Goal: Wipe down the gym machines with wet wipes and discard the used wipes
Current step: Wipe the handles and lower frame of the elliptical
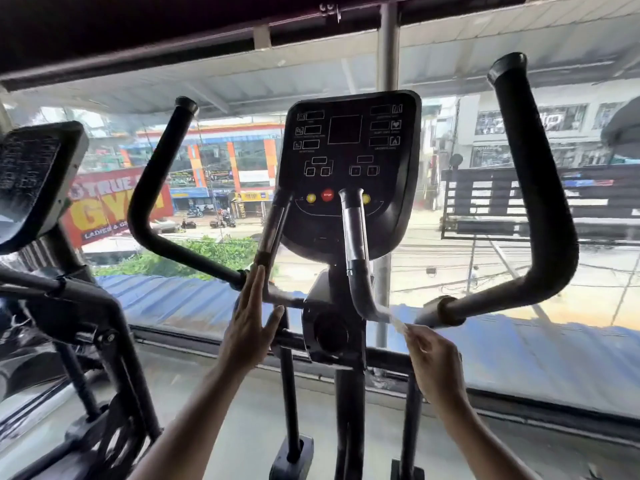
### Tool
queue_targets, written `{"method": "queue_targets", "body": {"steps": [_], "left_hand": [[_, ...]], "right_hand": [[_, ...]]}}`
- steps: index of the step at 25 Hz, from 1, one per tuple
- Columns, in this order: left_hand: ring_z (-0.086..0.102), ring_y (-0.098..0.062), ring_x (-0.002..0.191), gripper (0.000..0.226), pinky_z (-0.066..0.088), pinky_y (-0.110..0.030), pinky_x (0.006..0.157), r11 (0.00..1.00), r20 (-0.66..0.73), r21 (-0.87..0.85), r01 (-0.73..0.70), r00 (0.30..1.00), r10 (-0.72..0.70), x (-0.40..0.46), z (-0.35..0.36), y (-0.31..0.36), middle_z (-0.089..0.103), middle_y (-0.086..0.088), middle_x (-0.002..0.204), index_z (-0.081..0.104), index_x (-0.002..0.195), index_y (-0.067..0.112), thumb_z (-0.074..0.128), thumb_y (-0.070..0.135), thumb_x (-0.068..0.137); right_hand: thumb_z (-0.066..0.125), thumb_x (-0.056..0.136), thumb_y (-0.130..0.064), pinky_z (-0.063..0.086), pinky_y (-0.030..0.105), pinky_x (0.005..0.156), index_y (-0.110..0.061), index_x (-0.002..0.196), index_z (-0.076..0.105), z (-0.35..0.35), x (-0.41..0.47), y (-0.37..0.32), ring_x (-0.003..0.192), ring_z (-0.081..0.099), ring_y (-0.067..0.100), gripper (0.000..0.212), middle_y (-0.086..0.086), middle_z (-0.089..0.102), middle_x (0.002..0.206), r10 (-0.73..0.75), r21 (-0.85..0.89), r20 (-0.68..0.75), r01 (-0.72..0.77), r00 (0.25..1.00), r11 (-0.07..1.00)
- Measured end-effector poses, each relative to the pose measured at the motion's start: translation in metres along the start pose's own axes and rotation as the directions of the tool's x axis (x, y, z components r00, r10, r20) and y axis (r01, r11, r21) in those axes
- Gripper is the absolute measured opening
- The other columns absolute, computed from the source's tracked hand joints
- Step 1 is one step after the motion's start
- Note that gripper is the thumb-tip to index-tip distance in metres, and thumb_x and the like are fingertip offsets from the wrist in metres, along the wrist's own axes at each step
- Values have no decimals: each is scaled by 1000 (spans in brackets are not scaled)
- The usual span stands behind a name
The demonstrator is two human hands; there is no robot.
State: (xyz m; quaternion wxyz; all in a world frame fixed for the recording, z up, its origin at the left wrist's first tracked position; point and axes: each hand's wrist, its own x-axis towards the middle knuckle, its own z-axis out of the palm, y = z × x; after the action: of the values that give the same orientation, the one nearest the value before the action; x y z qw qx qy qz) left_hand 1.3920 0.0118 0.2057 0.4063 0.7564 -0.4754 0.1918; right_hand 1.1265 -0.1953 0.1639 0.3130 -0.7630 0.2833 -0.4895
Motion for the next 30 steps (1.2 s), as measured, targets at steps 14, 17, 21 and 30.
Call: {"method": "queue_targets", "body": {"steps": [14, 17, 21, 30], "left_hand": [[55, 1, 128, 61, 40, -17, 102, 599, 185, 6, 801, 588, -787, -368, -6, 109, 44, 20, 151, 33, 157, 36, 61, 35, 104], [61, -2, 121, 52, 49, -25, 104, 379, 136, 26, 925, 372, -918, -452, -12, 167, 54, 15, 144, 41, 150, 40, 63, 32, 103], [68, -1, 107, 44, 50, -28, 103, 169, 61, 72, 983, 165, -984, -538, -30, 249, 63, 11, 133, 52, 145, 28, 63, 23, 102], [70, 6, 92, 37, 58, -33, 92, -102, -331, -182, 978, -159, -930, -696, -105, 401, 71, 11, 117, 63, 129, 41, 70, 27, 96]], "right_hand": [[69, 95, -18, 46, 10, 70, -38, 93, 71, 16, -170, 27, 82, 66, -10, 21, -30, 72, 84, -16, 119, 760, -115, 650, 986], [71, 94, -18, 50, 10, 79, -33, 97, 75, 3, -215, 45, 89, 67, -13, 16, -34, 72, 92, -72, 138, 883, -110, 465, 984], [80, 87, -22, 52, 20, 68, -30, 87, 74, -23, -288, 50, 75, 69, -2, 10, -18, 73, 77, -77, 110, 953, -100, 294, 989], [71, 90, -15, 45, 15, 67, -34, 85, 70, -68, -446, -61, 72, 64, 0, 20, -25, 66, 69, -403, 423, 902, 121, -158, 898]]}}
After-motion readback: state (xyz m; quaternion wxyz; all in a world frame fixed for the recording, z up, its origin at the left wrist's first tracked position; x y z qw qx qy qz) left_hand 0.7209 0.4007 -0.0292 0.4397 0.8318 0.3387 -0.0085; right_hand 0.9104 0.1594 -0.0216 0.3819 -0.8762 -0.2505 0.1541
